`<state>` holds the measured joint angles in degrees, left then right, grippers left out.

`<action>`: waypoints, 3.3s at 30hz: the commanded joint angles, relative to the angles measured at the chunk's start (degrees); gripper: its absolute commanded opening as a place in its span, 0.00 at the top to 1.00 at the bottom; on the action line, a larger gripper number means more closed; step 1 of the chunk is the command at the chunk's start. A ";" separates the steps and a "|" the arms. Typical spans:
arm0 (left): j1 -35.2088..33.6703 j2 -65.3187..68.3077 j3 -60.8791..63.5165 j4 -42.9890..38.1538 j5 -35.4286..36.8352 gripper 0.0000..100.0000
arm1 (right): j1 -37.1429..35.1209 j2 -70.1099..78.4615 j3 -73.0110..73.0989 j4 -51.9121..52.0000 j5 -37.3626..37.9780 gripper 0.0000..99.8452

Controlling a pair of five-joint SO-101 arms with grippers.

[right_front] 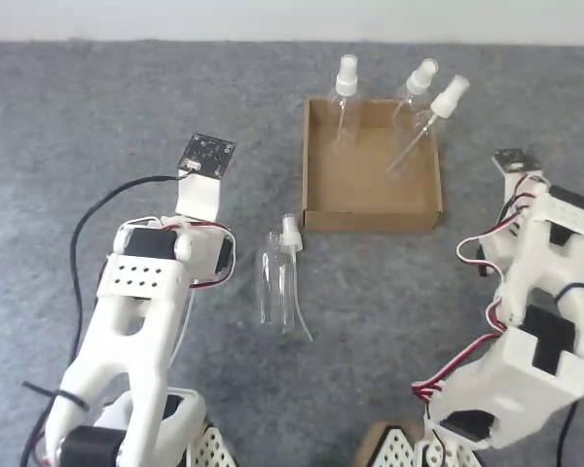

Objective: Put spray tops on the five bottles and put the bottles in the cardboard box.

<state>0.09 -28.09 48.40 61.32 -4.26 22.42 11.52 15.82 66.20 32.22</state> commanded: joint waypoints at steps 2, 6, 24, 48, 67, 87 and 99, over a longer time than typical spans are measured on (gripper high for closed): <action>-0.09 -2.55 -0.40 -1.41 0.53 0.99 | 0.31 -1.54 -7.47 2.86 3.52 0.98; -0.18 -2.90 -1.10 -1.49 2.90 0.99 | -1.63 -7.78 -11.60 8.92 2.99 0.99; -10.37 -15.91 -19.47 8.35 3.69 0.99 | -52.79 -50.95 16.53 -4.18 -20.57 0.99; -5.45 -33.05 -26.24 -5.54 21.19 0.99 | -75.30 -51.65 42.20 -44.53 -21.19 0.99; 0.44 -33.05 -15.52 -9.41 23.30 0.99 | -75.12 -51.65 46.07 -53.23 -24.44 0.99; 7.38 -33.49 -7.43 -5.63 21.54 0.99 | -70.29 -73.01 54.77 -53.23 -28.92 0.99; 8.97 -33.49 -6.11 -2.29 18.81 0.99 | -66.95 -73.36 56.35 -52.70 -34.29 0.99</action>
<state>8.97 -60.62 41.89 58.15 15.34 -46.77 -58.73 71.82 14.42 -1.01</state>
